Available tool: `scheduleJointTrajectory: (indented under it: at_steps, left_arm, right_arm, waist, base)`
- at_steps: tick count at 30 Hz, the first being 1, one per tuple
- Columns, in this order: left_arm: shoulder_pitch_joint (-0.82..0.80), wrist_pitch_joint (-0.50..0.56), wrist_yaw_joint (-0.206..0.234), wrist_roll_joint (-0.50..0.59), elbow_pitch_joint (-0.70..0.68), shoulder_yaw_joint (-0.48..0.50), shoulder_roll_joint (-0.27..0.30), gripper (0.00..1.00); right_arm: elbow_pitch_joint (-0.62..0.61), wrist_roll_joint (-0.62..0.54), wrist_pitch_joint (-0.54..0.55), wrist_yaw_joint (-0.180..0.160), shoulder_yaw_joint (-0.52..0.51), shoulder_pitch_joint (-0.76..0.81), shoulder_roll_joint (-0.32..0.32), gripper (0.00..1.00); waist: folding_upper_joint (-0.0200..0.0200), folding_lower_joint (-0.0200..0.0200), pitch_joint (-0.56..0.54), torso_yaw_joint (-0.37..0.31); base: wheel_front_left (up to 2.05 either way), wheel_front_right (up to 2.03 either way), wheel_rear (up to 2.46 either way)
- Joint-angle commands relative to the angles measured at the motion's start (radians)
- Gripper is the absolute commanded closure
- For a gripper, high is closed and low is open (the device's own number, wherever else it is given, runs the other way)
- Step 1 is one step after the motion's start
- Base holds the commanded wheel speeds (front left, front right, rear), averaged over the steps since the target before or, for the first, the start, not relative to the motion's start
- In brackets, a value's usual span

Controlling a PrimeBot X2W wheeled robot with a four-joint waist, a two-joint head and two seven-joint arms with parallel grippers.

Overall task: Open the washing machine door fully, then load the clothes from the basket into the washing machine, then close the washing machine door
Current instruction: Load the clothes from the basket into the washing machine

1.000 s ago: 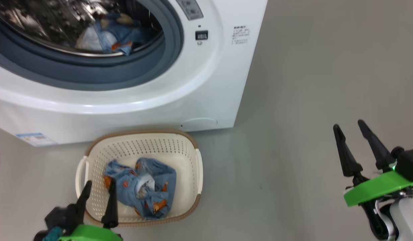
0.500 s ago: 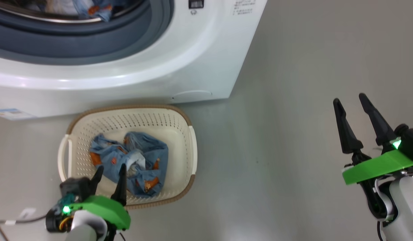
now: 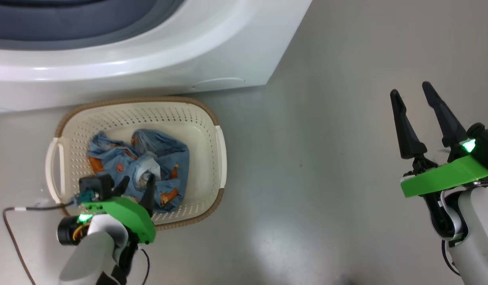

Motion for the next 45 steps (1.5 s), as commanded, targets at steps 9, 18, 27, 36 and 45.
scheduleJointTrajectory:
  at_steps: [9,18,27,36,45]
  left_arm:
    - [-0.077,0.064,0.0,-0.052,0.067,-0.052,0.062,0.0]
    - [-0.141,0.141,0.0,-0.081,0.098,-0.101,0.093,0.0]
    - [-0.204,0.204,0.005,-0.08,0.115,-0.128,0.131,0.0]
    - [-0.253,0.238,0.037,-0.073,0.12,-0.143,0.146,0.0]
    - [-0.284,0.269,0.06,-0.074,0.122,-0.154,0.161,0.0]
  right_arm:
    - [-0.035,-0.021,-0.008,0.006,0.021,-0.032,-0.014,0.0]
    - [-0.046,-0.021,-0.008,0.006,0.033,-0.06,-0.012,0.0]
    - [-0.061,-0.02,-0.008,0.006,0.051,-0.092,-0.003,0.0]
    - [-0.073,-0.02,-0.008,0.006,0.058,-0.106,0.0,0.0]
    - [-0.084,-0.019,-0.008,0.006,0.069,-0.116,0.011,0.0]
  waist:
    - [-0.0001,-0.0001,0.095,-0.021]
    - [-0.0001,-0.0001,0.164,-0.04]
    - [-0.0001,-0.0001,0.227,-0.066]
    - [-0.0001,-0.0001,0.273,-0.081]
    - [-0.0001,-0.0001,0.311,-0.097]
  base:
    - [0.0,0.0,0.0]
    - [0.0,0.0,0.0]
    - [0.0,0.0,0.0]
    - [0.0,0.0,0.0]
    - [0.0,0.0,0.0]
